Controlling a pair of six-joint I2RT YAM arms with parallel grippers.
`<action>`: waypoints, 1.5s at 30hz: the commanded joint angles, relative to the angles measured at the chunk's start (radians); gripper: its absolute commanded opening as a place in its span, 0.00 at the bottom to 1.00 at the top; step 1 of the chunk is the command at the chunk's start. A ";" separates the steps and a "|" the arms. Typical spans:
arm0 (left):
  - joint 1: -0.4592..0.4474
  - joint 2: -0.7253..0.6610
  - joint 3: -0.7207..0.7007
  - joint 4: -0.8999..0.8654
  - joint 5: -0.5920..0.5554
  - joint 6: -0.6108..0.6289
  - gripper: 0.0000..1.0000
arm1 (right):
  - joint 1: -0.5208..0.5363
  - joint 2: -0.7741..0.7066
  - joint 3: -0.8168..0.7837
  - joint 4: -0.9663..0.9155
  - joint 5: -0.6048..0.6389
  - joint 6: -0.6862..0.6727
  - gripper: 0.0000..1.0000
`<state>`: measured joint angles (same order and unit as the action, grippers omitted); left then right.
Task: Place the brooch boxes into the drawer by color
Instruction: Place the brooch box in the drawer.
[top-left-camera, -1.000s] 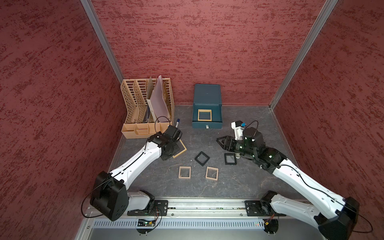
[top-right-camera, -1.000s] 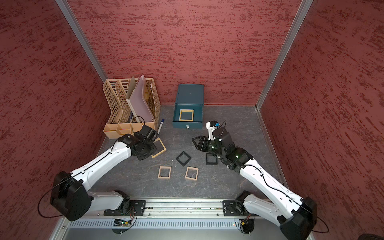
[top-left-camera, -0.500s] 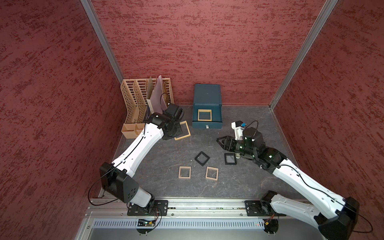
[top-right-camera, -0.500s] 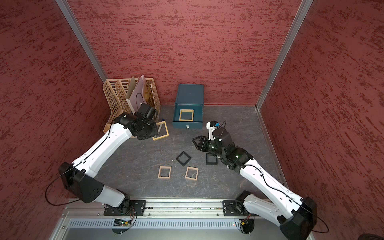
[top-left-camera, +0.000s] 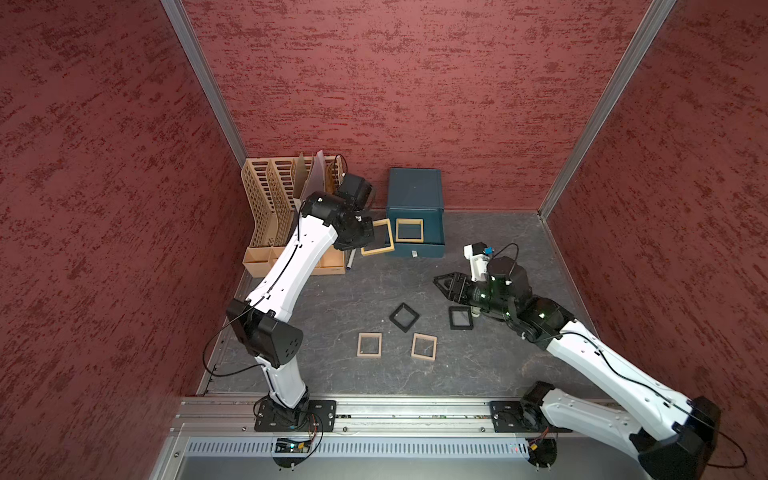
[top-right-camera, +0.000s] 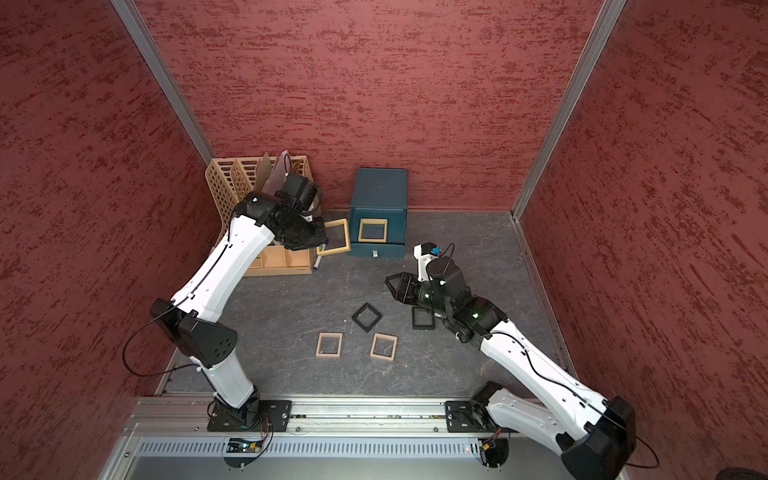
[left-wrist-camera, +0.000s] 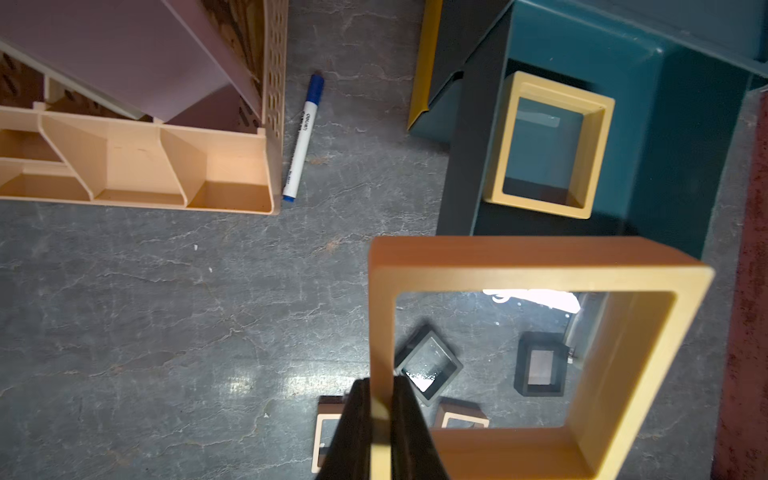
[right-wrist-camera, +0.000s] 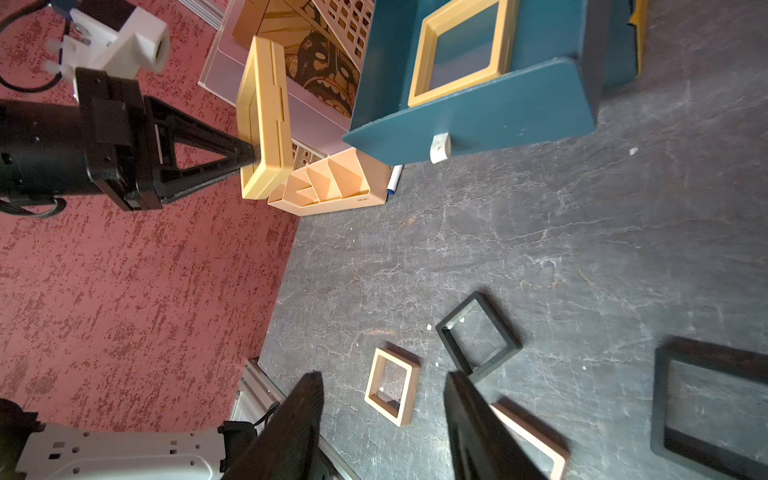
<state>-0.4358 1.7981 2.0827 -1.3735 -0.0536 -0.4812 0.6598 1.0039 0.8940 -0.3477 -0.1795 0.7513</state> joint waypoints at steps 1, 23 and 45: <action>-0.018 0.059 0.106 -0.030 0.042 0.024 0.00 | 0.014 -0.046 -0.015 0.021 0.035 -0.004 0.52; -0.071 0.363 0.463 0.018 0.085 0.104 0.00 | 0.013 -0.350 0.136 -0.262 0.358 -0.342 0.56; -0.082 0.483 0.485 0.128 -0.017 0.171 0.00 | 0.014 -0.408 0.123 -0.309 0.263 -0.225 0.57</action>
<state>-0.5110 2.2475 2.5423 -1.2743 -0.0319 -0.3389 0.6632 0.5983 1.0199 -0.6624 0.1162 0.5022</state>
